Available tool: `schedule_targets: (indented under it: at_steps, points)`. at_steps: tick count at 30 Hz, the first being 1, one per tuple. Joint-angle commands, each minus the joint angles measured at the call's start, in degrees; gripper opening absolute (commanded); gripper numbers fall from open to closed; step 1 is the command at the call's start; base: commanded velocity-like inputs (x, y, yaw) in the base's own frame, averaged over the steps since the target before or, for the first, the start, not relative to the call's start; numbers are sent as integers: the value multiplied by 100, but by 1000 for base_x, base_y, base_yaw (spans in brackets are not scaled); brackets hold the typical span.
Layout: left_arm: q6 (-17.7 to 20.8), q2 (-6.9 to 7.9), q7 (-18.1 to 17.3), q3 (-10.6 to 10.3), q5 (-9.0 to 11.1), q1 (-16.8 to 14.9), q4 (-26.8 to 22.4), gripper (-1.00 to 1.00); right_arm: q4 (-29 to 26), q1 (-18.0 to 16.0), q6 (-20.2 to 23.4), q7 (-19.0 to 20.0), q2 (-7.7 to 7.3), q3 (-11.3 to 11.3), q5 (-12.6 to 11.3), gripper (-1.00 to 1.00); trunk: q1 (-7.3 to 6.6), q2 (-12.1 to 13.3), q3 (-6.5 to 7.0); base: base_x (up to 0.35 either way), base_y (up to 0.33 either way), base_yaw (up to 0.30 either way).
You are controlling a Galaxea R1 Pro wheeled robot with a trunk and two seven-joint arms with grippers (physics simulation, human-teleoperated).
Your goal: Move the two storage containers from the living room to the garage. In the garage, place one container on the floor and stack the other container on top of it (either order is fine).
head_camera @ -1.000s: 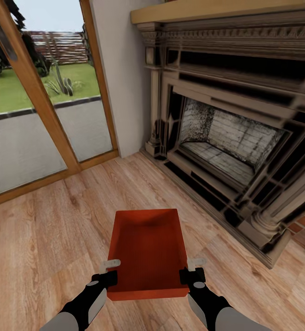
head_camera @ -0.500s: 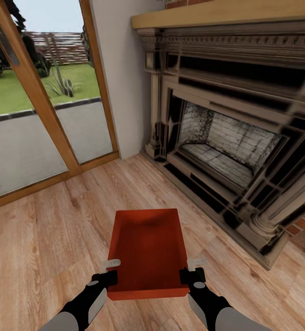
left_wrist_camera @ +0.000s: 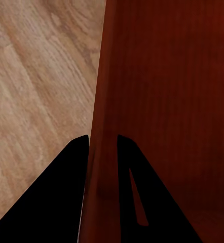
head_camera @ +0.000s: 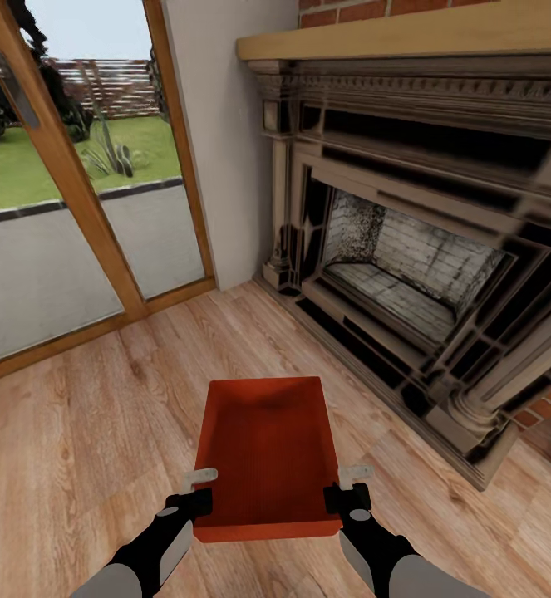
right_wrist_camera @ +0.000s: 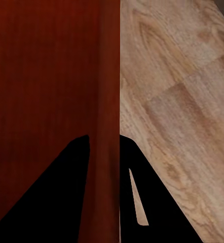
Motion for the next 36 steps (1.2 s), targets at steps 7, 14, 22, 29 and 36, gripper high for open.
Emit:
schedule_targets:
  at_steps: [7, 14, 22, 29, 36]
  points:
    - [32, 0, 76, -31, 84, 1, 15, -100, -12, -5, -13, -71, 0, 7, 29, -100, -155, 281, 123, 0, 0, 0]
    - [32, -5, 76, -35, 80, 1, 15, -100, -12, -4, -12, -84, 0, -21, -5, -100, -309, 561, 248, 0, 0, 0]
    - [32, -4, 76, -39, 80, 1, 12, -100, -21, -7, -28, -77, 0, 36, 67, -100, -484, 882, 392, 0, 0, 0]
    - [32, -3, 76, -37, 79, 1, 10, -100, -21, -8, -33, -76, 0, -17, 25, -100, -594, 1083, 482, 0, 0, 0]
    - [32, -4, 76, -32, 85, 1, 0, -100, -21, -7, -23, -88, 5, -27, -1, -100, -594, 1083, 507, 0, 0, 0]
